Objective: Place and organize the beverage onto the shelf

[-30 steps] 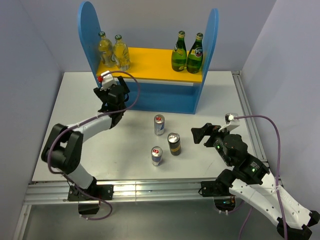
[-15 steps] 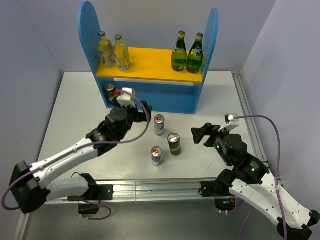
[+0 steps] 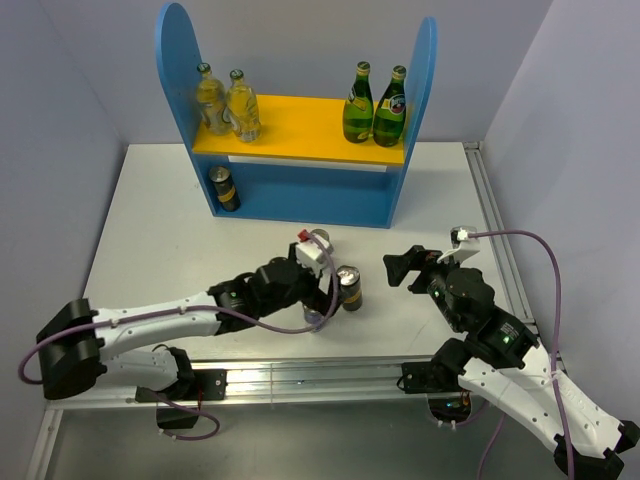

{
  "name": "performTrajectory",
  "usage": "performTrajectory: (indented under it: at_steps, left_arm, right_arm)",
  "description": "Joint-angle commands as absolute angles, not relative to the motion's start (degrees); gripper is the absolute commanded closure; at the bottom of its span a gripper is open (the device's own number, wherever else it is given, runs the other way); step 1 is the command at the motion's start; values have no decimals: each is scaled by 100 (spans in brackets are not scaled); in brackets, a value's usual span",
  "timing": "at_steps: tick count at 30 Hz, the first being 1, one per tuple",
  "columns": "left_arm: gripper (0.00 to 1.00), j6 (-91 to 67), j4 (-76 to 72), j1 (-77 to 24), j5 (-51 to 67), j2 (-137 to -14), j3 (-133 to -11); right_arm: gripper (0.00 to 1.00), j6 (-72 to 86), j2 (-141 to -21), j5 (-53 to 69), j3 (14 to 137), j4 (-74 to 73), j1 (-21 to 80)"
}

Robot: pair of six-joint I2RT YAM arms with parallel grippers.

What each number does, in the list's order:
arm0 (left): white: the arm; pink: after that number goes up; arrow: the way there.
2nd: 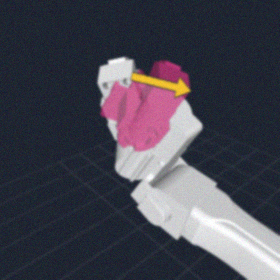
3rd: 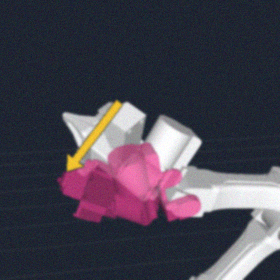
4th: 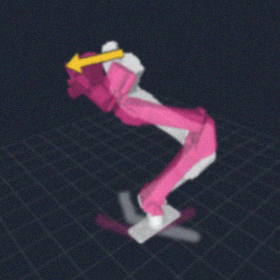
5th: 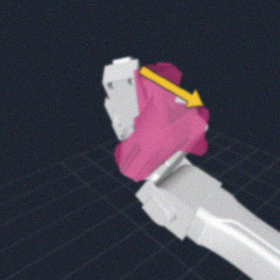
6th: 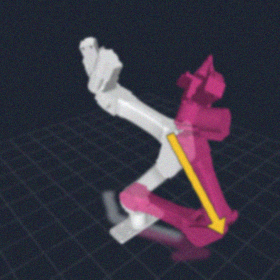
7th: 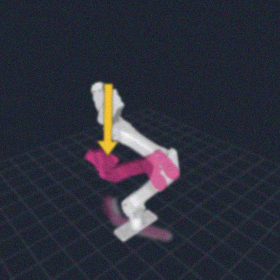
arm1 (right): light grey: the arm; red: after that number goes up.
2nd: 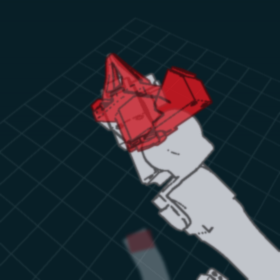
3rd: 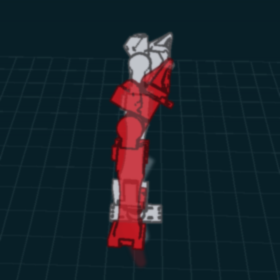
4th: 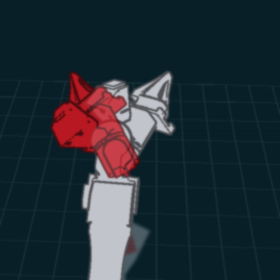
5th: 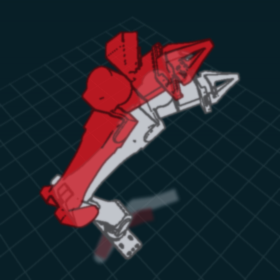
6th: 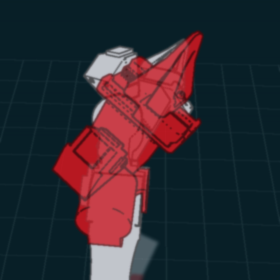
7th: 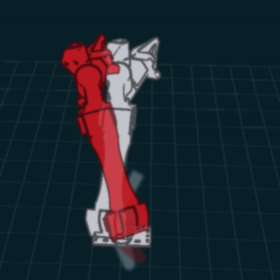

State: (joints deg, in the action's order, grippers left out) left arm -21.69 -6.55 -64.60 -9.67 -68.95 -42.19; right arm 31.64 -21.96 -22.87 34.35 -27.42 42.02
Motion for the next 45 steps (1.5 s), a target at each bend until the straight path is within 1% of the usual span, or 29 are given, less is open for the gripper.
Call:
performTrajectory:
  at_steps: [1,9,23,24,25,26,27,28,31,32,36,40,41,45]
  left_arm:
    - [1,-2250,-1010,-6671,-844,-7355,-4605]
    - [1,-2267,-1160,-6811,-1256,-8261,-4974]
    - [1,-2259,-1555,-6820,-2021,-8965,-5168]
    - [2,-2259,-1590,-6820,-2091,-9026,-5185]
    - [5,-2285,-1660,-6820,-2109,-9052,-5186]
    - [21,-2285,-1696,-6820,-2135,-9070,-5186]
    - [33,-2303,-1731,-6820,-2171,-9096,-5203]
    - [55,-2329,-1758,-6820,-2197,-9105,-5203]
    - [87,-2373,-1749,-6820,-2346,-9097,-5221]
    - [100,-2373,-1723,-6820,-2373,-9044,-5221]
    - [100,-2294,-1600,-6820,-2522,-8790,-5229]
    - [100,-2058,-1292,-6820,-3215,-8324,-5361]
    - [100,-1978,-1257,-6820,-3565,-8054,-5361]
    - [100,-1478,-1466,-6768,-4288,-7314,-5213]
  right_arm:
    - [0,3120,-2153,-2391,3428,-2558,4245]
    - [0,3129,-2083,-2382,3419,-2566,4245]
    - [0,3146,-2030,-2373,3401,-2566,4245]
    - [0,3138,-2030,-2373,3401,-2558,4245]
    - [0,3138,-2030,-2364,3401,-2558,4254]
    - [0,3146,-2030,-2373,3401,-2558,4254]
    - [0,3146,-2039,-2382,3401,-2566,4254]
    - [0,3146,-2030,-2373,3401,-2566,4254]
    - [0,3138,-2030,-2373,3393,-2549,4263]
    - [0,3155,-2030,-2382,3393,-2558,4254]
    - [0,3138,-2030,-2382,3393,-2558,4263]
    - [0,3138,-2021,-2382,3393,-2549,4263]
    - [0,3138,-2030,-2373,3393,-2549,4263]
    - [0,3120,-2039,-2373,3393,-2531,4263]
